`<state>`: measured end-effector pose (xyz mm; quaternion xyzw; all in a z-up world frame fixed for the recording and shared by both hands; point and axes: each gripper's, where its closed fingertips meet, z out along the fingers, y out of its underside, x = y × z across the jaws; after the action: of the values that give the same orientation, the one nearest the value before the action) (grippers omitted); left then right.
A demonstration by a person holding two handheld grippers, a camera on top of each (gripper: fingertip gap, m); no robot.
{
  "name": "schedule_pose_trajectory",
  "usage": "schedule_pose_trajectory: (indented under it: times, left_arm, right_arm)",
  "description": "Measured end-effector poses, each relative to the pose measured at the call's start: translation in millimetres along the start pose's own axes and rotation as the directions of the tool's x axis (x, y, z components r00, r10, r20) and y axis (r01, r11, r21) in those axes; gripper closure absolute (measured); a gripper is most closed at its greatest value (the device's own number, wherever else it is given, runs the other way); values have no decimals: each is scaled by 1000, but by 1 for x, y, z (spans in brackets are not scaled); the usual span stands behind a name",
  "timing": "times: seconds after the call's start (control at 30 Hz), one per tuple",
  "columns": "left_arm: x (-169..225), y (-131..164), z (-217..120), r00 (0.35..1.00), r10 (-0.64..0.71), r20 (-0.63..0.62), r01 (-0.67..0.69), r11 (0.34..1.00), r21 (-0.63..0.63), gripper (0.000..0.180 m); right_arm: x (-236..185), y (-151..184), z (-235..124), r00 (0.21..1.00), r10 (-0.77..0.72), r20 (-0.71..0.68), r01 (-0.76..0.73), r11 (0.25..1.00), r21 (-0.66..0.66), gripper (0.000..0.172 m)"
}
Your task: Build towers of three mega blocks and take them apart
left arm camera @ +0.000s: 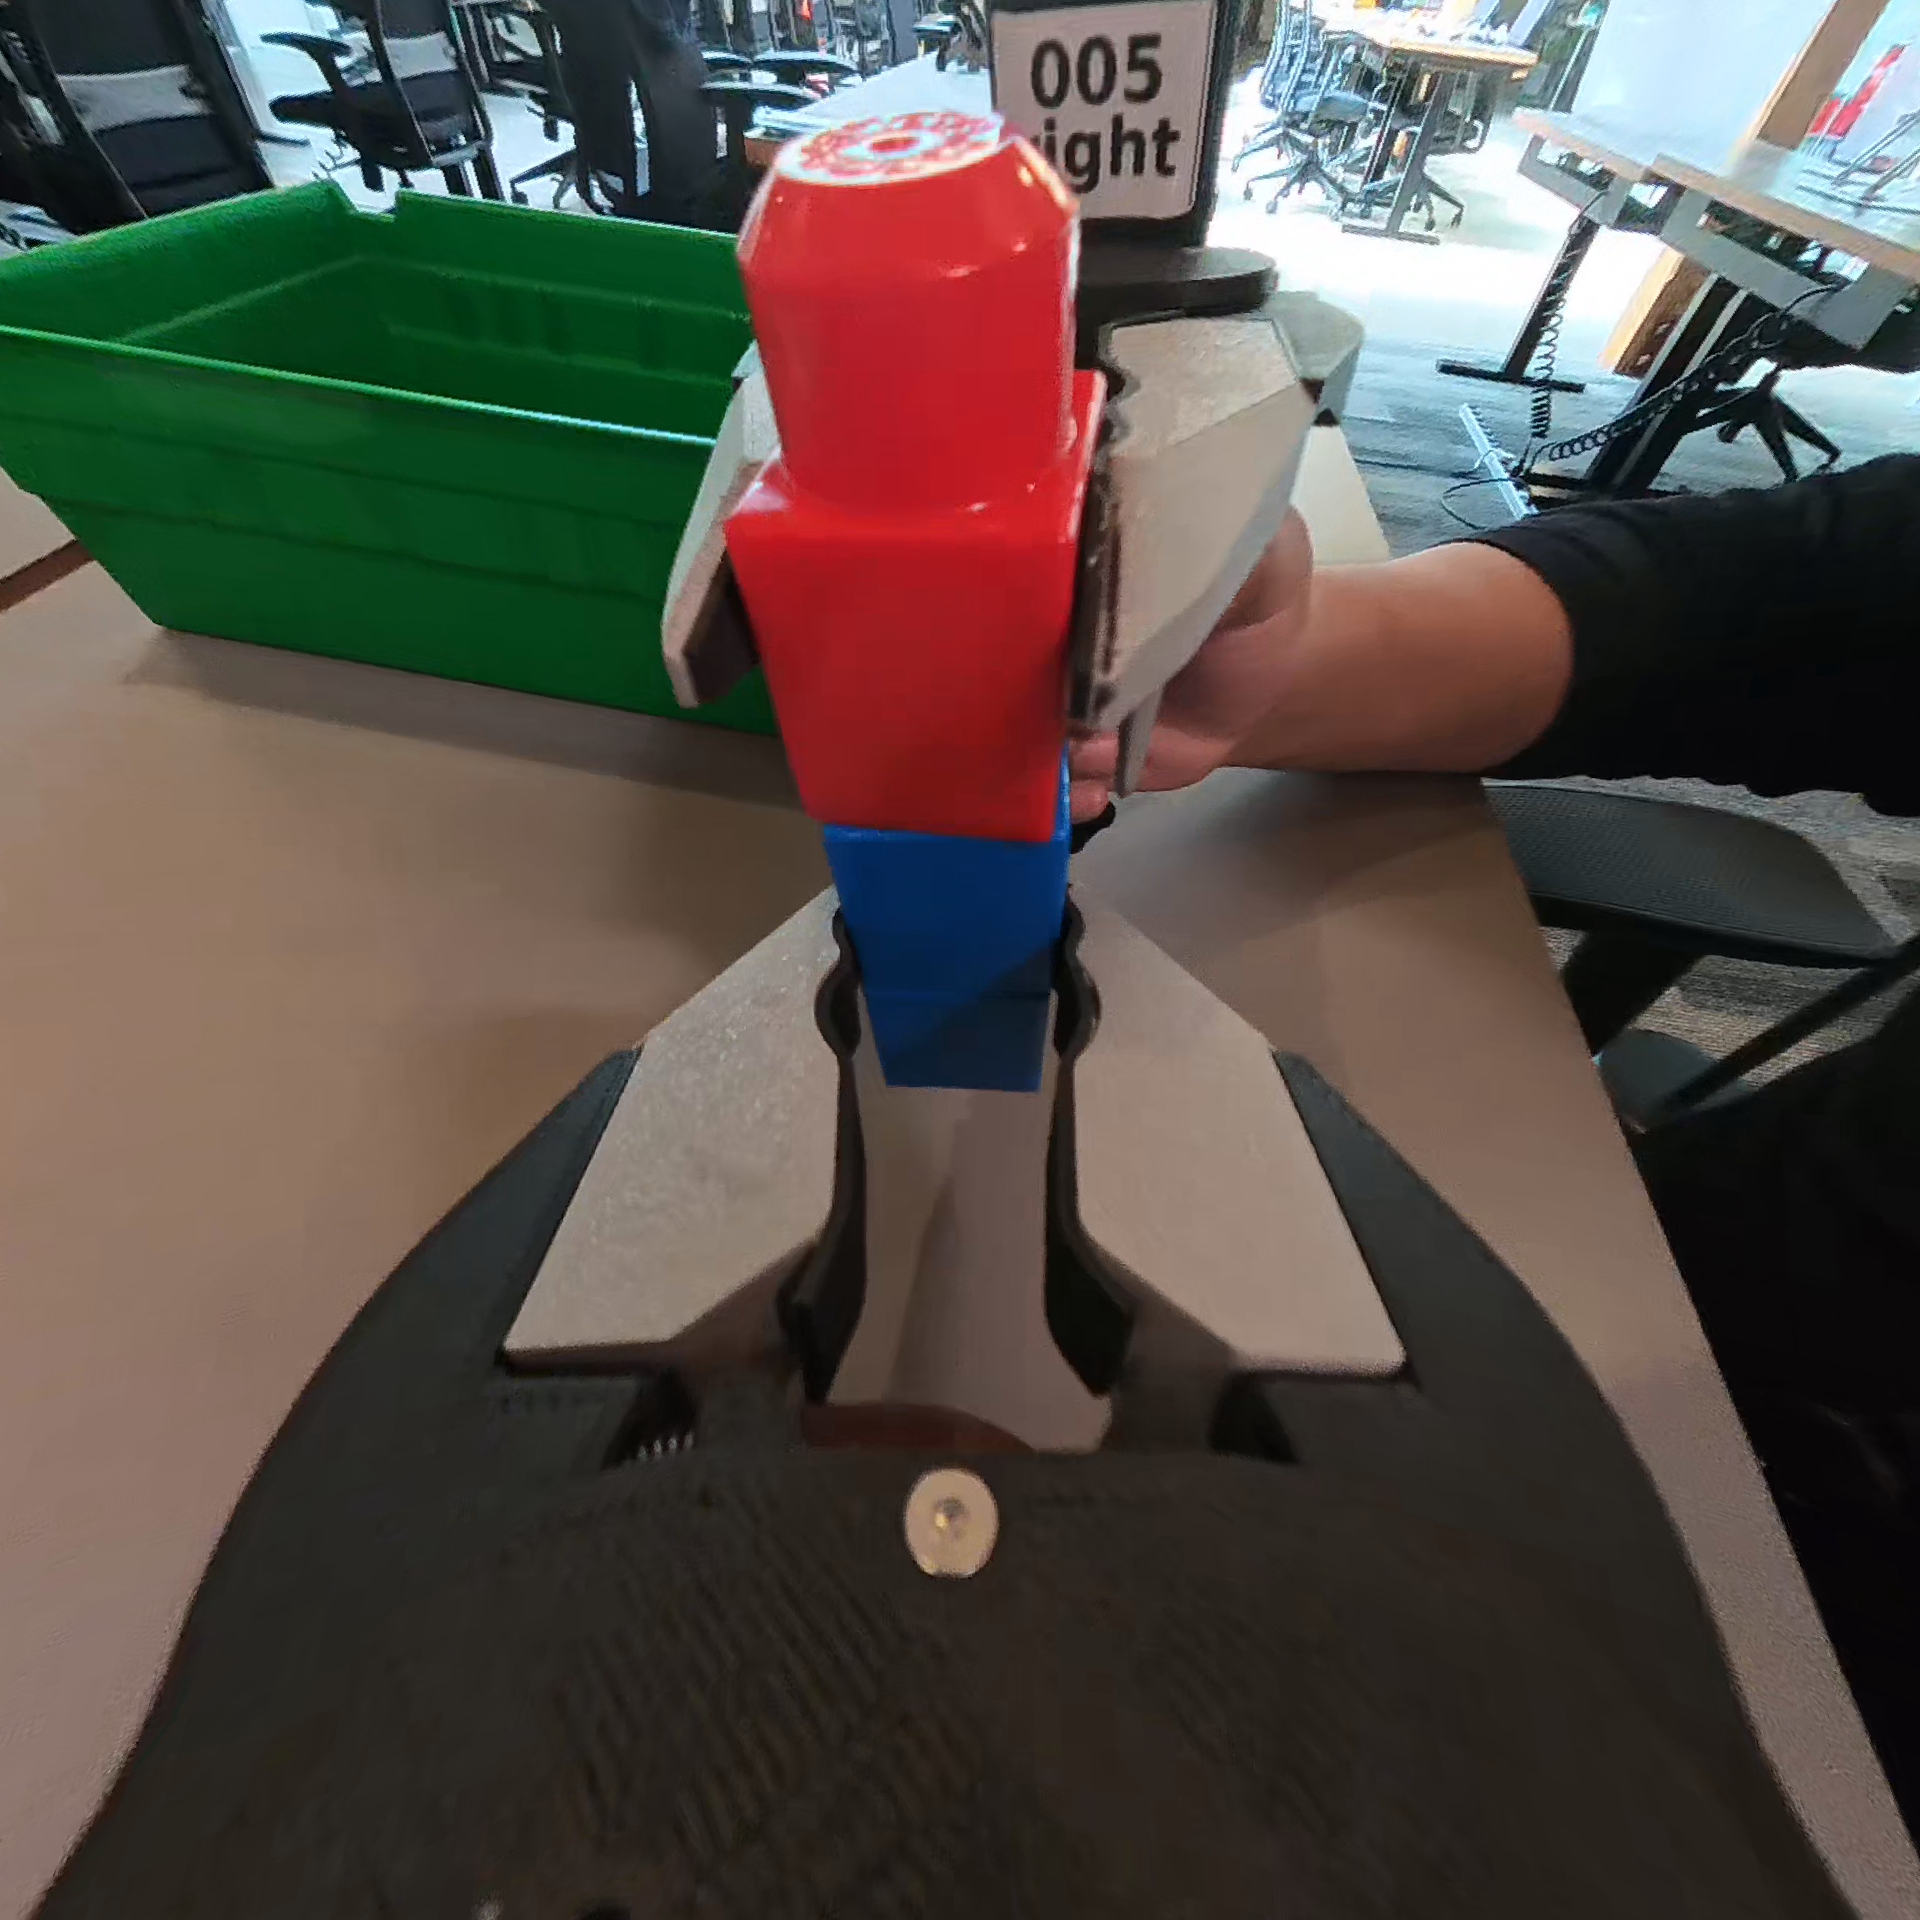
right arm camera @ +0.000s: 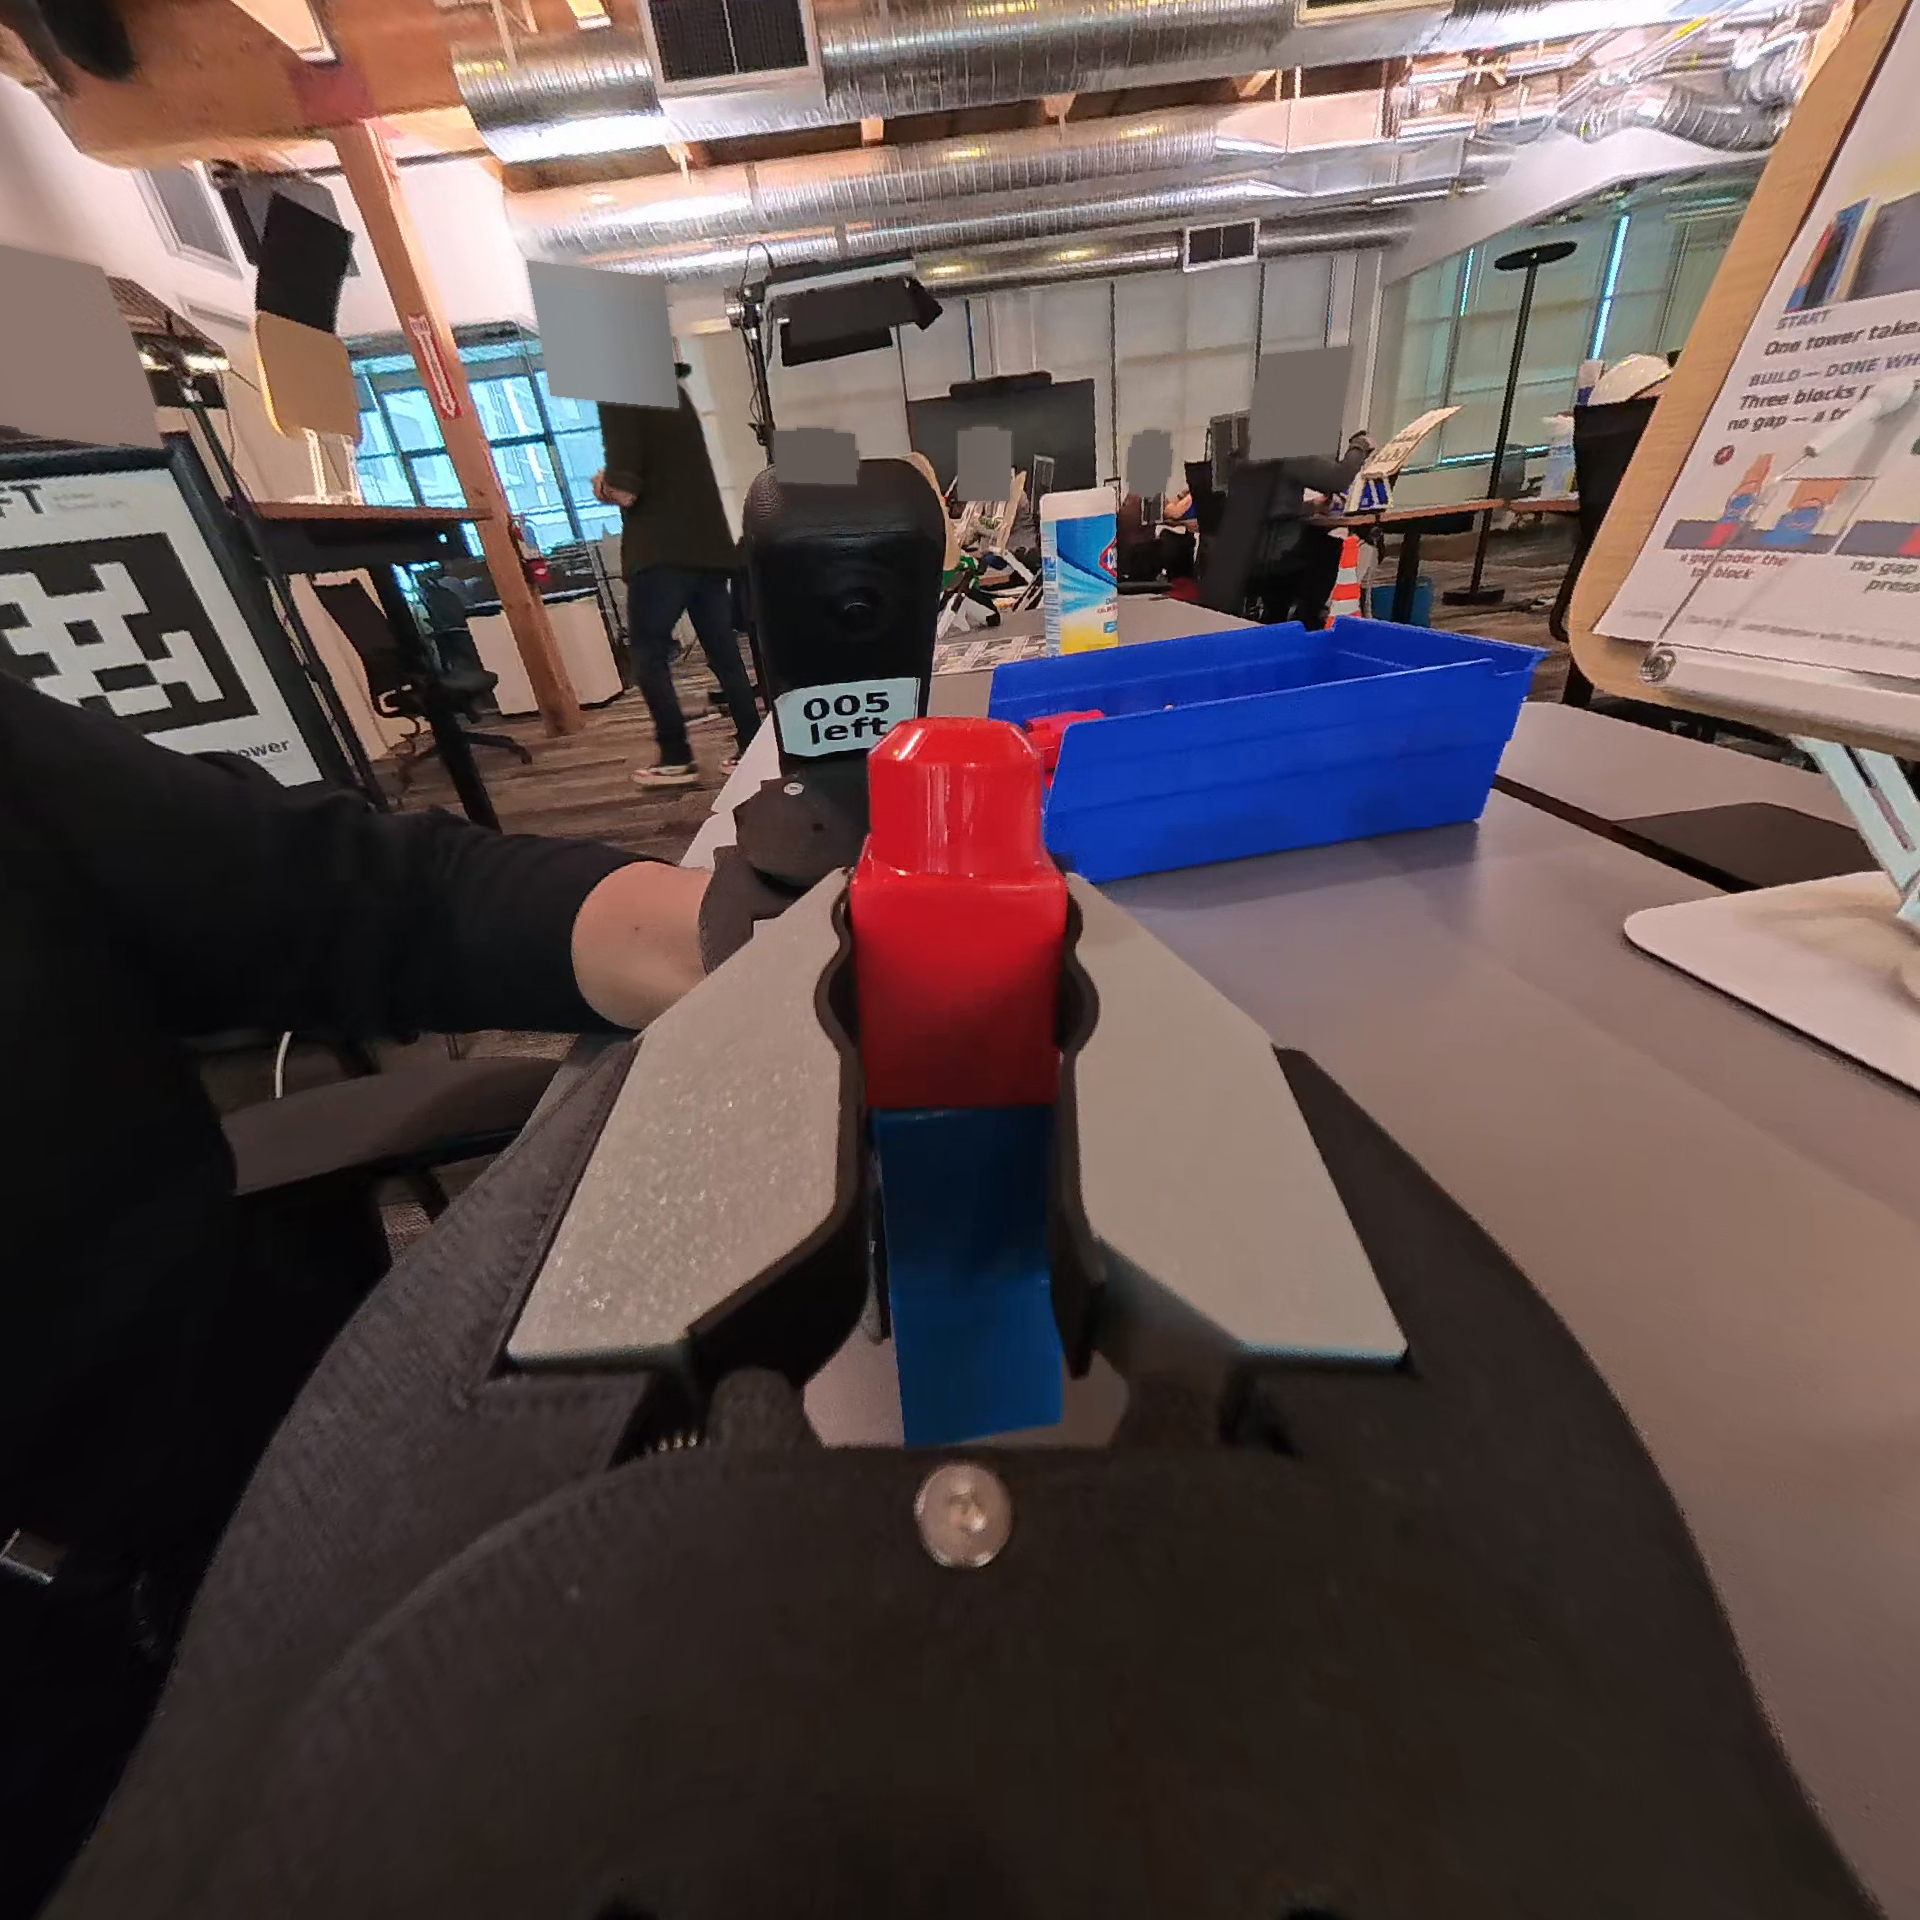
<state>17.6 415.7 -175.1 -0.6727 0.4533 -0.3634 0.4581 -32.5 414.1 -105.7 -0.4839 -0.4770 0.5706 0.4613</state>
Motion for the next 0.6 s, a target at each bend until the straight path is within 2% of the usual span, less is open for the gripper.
schedule_pose_trajectory:
  times: [0.13, 0.33, 0.6]
  left_arm:
    - [1, 2, 0, 1000, 7, -8, -7, 1000, -8, 148]
    - [17, 0, -2, 994, 5, -109, -4, 1000, 13, 148]
    - [9, 3, -2, 998, 15, -66, -16, 1000, -4, 147]
  right_arm:
    - [-3, 2, 0, 1000, -29, 11, 29, 1000, -5, 138]
    - [-18, 0, -1, 994, -9, 111, 11, 1000, -12, 139]
    - [-10, 3, 0, 997, -4, 72, 5, 1000, -19, 139]
